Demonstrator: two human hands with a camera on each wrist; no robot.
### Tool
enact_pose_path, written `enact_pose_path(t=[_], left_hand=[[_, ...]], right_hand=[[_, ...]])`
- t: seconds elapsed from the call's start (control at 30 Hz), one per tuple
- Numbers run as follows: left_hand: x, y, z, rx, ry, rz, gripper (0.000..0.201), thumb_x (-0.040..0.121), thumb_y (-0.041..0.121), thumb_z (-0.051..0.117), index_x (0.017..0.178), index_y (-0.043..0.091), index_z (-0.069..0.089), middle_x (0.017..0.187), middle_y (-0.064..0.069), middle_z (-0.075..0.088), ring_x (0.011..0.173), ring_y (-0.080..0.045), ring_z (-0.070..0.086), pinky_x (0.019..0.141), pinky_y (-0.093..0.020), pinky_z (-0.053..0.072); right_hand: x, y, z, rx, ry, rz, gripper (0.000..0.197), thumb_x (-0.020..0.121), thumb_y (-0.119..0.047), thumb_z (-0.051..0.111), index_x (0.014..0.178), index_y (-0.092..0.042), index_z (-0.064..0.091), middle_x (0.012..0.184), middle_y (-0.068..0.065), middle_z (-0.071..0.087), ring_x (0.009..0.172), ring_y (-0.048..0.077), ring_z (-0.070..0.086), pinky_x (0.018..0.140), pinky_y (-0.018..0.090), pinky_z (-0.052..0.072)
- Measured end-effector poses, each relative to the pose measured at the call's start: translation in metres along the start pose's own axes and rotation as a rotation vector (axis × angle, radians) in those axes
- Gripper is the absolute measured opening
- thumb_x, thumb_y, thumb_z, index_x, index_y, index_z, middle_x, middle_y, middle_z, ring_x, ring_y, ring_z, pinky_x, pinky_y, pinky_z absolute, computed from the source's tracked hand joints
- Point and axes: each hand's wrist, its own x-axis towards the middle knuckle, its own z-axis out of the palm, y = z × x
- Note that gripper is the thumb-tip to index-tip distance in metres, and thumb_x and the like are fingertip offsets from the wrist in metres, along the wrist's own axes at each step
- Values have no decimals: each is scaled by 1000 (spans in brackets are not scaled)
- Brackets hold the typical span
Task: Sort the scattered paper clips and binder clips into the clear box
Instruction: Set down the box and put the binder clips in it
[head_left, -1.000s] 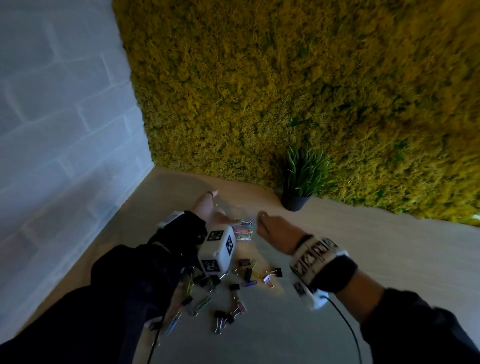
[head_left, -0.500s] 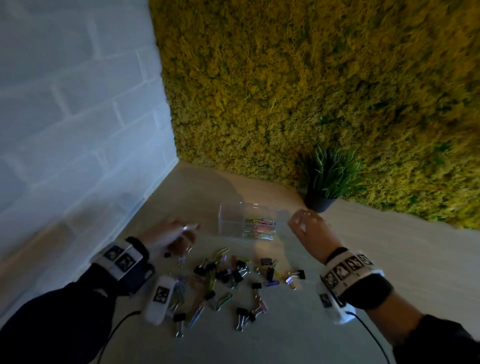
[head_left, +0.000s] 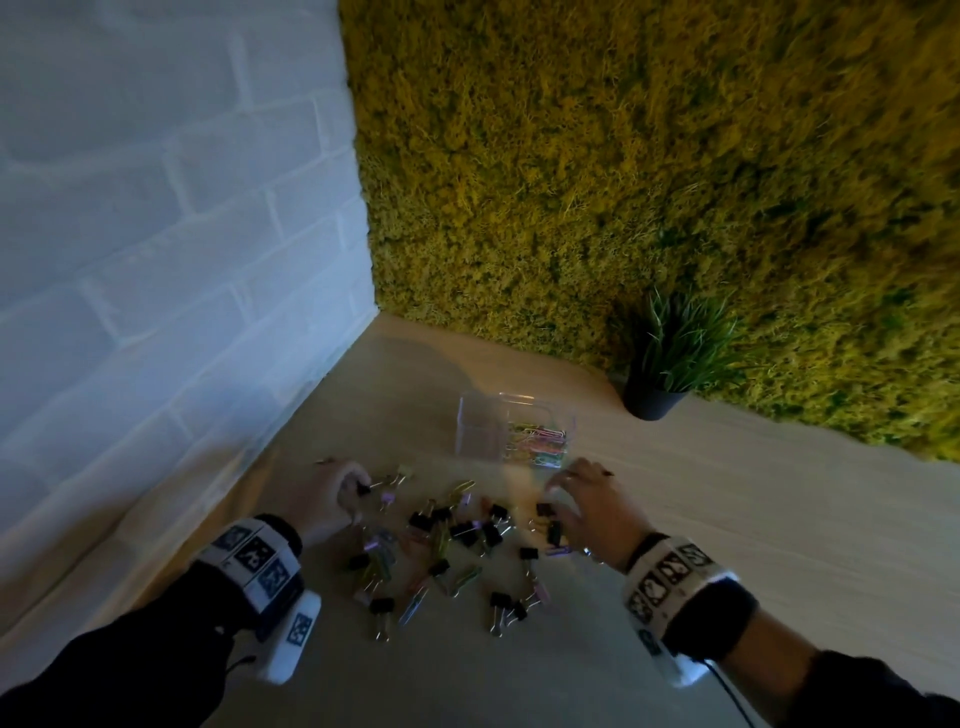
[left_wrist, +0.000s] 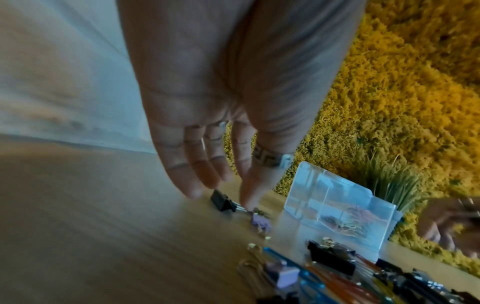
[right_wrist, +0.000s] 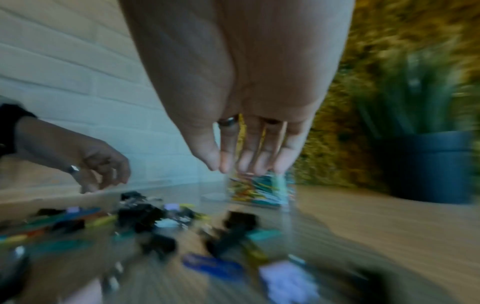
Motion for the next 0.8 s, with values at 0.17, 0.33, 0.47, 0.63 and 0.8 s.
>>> enact_pose_path(t=[0.17,0.33,0.47,0.63,0.8], left_hand=[[3,-2,3,-28,-165,85,41,76,8,72,113,14,57,100,2,50,80,-7,48,60,-7,35],[4,-3,18,-89,-211,117,39,73,-3,72,106,13,57,83,10,48,69,1,45,57,-4,38],[2,-2,26,-92,-235,148,32,77,-5,66,107,4,58,77,12,45,66,4,45,55,-3,41],[3,1,28,-34,-238,198,31,82,-8,56,108,8,55,72,12,43,60,6,47,57,0,38],[4,1,18,8,-296,222,44,78,0,66,117,16,52,93,14,41,77,3,43,58,-5,42]], right_hand=[[50,-81,17,-85,-148,-184,32,92,-7,44,122,-8,56,133,10,50,122,31,48,101,45,43],[75,-89,36,-210,-259,-153,32,91,-9,44,122,-1,50,132,18,46,117,36,50,96,48,47],[71,-76,42,-183,-224,-148,31,91,-13,47,119,-3,55,127,15,48,117,32,49,100,40,43],[72,-68,35,27,-229,-91,26,82,-4,51,105,-3,63,118,16,56,109,30,56,94,33,44],[70,-59,33,92,-260,-32,26,79,-2,59,105,-4,62,118,16,57,109,30,55,90,32,44]])
